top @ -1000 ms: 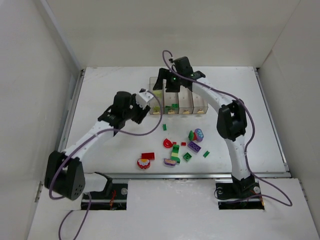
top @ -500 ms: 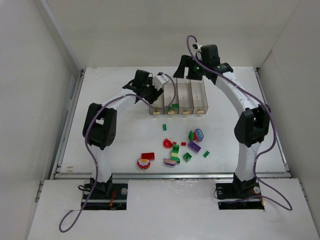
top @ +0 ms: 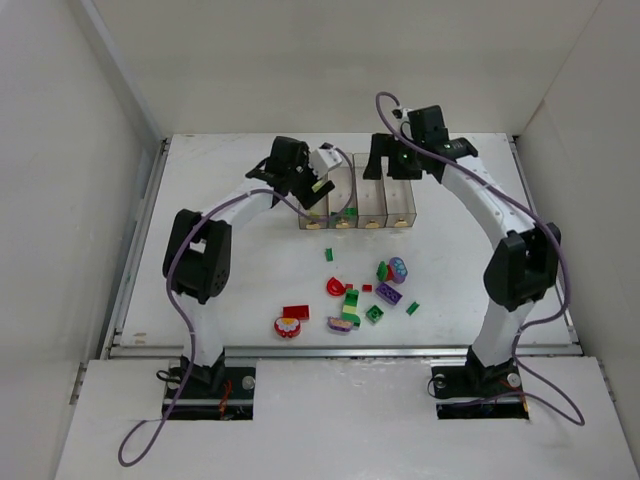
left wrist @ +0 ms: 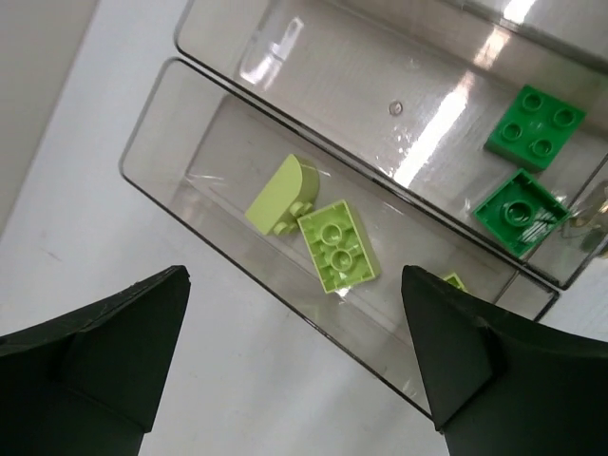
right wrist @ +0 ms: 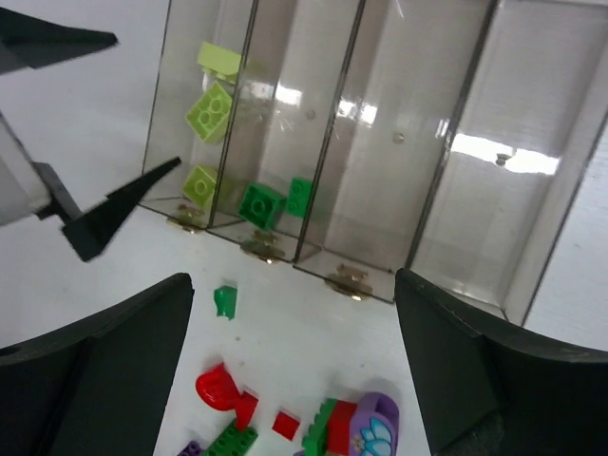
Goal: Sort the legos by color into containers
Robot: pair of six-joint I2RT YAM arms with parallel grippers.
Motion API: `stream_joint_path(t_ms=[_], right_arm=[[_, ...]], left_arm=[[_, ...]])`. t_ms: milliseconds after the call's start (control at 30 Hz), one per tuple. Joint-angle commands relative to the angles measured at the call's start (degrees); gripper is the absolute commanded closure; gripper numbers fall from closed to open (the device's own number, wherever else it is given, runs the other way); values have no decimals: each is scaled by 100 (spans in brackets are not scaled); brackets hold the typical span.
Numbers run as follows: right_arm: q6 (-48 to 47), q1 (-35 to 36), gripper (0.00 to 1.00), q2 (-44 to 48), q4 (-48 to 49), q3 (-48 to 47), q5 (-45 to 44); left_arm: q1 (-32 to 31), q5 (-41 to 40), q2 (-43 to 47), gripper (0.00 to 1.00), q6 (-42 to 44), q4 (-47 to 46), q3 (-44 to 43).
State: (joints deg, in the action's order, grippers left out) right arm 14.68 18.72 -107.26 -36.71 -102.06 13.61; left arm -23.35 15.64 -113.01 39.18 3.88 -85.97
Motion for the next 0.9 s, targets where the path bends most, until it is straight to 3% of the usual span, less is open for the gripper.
stream_joint_path(t_ms=[0,133,300,467,500,700,800,867], right_arm=[[-264,9,8,881,-336,396,-481],[-141,61,8,1488,-600,1432,-894],[210,62,11,2181,-469,2901,-649],[571,62,40,2491,-416,3570,-649],[571,62,41,2491,-364,3623,-649],[633,316,30,2727,-161,3808,-420],[633,1026,30,2992,-248,3650,-1226],[519,1537,35,2940,-424,3440,-1545]], left_arm=[[-108,-210,955,8,-312,-493,11],[-108,-456,1702,8,-709,-555,519],[-231,-579,2896,8,-710,-783,1767],[-433,-720,3478,6,-876,-617,2392],[-494,-807,3540,6,-929,-564,2505],[-495,-940,4277,6,-1123,-362,3024],[-495,-599,4691,9,-913,-239,3490],[-495,-519,4823,10,-1016,-361,3903]])
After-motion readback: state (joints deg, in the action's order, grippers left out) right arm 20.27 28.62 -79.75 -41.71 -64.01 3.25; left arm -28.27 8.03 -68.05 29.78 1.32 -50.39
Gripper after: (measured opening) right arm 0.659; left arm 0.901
